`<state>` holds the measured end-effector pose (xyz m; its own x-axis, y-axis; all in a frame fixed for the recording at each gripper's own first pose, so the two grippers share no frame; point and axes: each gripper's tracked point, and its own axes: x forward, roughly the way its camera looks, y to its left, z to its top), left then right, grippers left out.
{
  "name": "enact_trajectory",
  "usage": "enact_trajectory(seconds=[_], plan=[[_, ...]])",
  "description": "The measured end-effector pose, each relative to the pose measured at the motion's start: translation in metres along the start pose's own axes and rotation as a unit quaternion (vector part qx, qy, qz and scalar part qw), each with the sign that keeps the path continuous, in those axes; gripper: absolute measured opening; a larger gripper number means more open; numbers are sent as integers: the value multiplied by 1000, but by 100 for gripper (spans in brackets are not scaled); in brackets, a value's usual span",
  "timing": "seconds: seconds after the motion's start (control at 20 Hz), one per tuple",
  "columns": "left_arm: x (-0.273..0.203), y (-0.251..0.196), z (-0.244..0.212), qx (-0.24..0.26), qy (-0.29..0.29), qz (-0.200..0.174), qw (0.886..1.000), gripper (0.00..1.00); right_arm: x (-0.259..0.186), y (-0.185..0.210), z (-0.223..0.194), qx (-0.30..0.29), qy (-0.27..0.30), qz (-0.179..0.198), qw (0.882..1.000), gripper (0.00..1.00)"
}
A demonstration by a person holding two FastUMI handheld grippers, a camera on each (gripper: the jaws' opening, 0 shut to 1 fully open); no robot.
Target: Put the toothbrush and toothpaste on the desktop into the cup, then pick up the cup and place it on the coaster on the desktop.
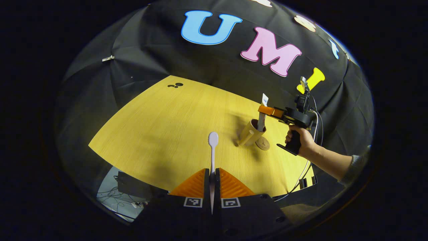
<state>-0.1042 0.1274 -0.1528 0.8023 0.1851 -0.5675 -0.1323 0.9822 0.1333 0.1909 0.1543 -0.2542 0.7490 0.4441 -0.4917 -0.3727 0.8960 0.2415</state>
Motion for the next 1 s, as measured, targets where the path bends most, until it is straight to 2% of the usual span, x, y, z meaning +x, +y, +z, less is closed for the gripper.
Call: enact_trajectory(seconds=[0.1, 0.35, 0.4, 0.45, 0.5, 0.55, 0.6, 0.65, 0.7, 0.75, 0.8, 0.85, 0.9, 0.95, 1.0], plan=[[-1, -1, -3, -6, -1, 0, 1000, 6, 0, 1, -5, -9, 7, -3, 1000, 21], [0, -5, -8, -20, -4, -1, 1000, 6, -5, 8, -15, -7, 28, 9, 1000, 28], [0, -5, -9, -24, -4, -1, 1000, 6, -6, 10, -20, -5, 34, 14, 999, 17], [-1, -4, -9, -29, -5, 0, 1000, 6, -7, 10, -23, -8, 39, 14, 999, 33], [-1, -4, -10, -33, -6, 0, 999, 6, -8, 10, -28, -10, 45, 14, 999, 36], [-2, -5, -11, -36, -8, 1, 999, 6, -11, 9, -33, -12, 53, 10, 998, 24], [-3, -4, -11, -38, -10, 1, 999, 6, -13, 9, -39, -12, 59, 9, 998, 41], [-3, -4, -12, -39, -12, 3, 999, 6, -14, 9, -42, -9, 63, 9, 998, 42], [-5, -5, -12, -40, -13, 4, 999, 6, -17, 9, -45, -7, 67, 9, 998, 33], [-5, -5, -12, -38, -15, 5, 999, 6, -20, 9, -44, -4, 66, 10, 998, 48], [-5, -7, -9, -37, -17, 5, 999, 6, -24, 10, -43, 3, 65, 10, 998, 48], [-4, -10, -9, -34, -20, 3, 999, 6, -28, 11, -41, 12, 64, 13, 998, 31], [-3, -14, -6, -31, -23, -1, 999, 6, -31, 13, -39, 21, 64, 16, 998, 34], [-1, -20, -2, -27, -27, -8, 999, 6, -38, 16, -35, 32, 62, 24, 997, 53], [1, -27, 3, -23, -31, -17, 999, 6, -45, 19, -33, 38, 61, 29, 997, 54]])
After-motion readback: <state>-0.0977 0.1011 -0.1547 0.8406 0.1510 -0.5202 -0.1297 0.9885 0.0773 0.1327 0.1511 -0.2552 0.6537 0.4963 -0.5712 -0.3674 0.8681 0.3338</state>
